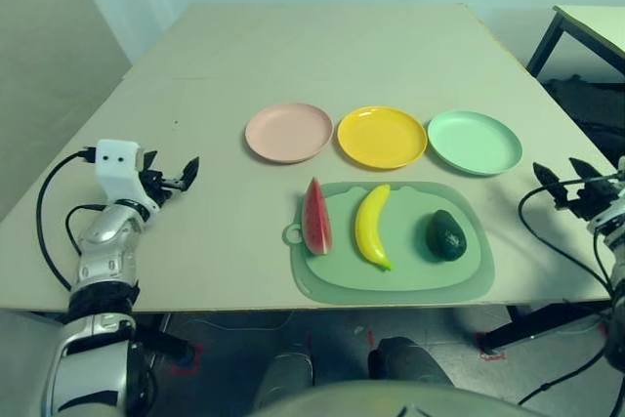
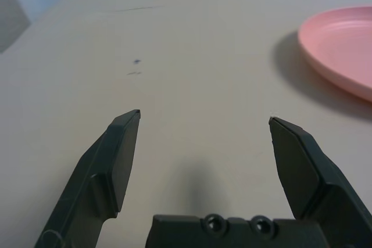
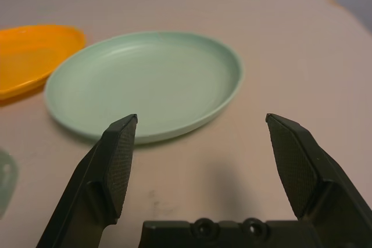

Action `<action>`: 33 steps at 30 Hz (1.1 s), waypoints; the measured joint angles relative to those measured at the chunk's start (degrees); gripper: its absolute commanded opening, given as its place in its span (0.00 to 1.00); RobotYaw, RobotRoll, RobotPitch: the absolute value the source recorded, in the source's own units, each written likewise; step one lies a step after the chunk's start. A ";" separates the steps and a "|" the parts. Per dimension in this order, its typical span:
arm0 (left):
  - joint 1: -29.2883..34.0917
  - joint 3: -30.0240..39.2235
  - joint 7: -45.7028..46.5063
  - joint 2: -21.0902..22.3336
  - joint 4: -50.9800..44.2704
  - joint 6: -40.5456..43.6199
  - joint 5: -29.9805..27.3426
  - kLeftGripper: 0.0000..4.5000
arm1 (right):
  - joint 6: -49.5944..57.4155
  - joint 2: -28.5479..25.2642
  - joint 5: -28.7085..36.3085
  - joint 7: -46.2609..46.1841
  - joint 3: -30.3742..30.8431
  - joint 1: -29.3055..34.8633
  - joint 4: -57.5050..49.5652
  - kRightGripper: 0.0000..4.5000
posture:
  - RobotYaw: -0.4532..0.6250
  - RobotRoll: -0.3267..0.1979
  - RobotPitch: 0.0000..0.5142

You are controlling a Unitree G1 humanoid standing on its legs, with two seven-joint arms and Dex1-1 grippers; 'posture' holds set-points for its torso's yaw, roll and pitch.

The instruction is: Place the fruits into color-matched plates.

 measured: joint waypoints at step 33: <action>0.35 -14.16 -61.78 10.43 -21.44 8.65 -13.49 1.00 | -2.68 -18.16 -18.24 33.92 36.12 -17.74 -43.21 0.99 | 0.28 0.62 0.05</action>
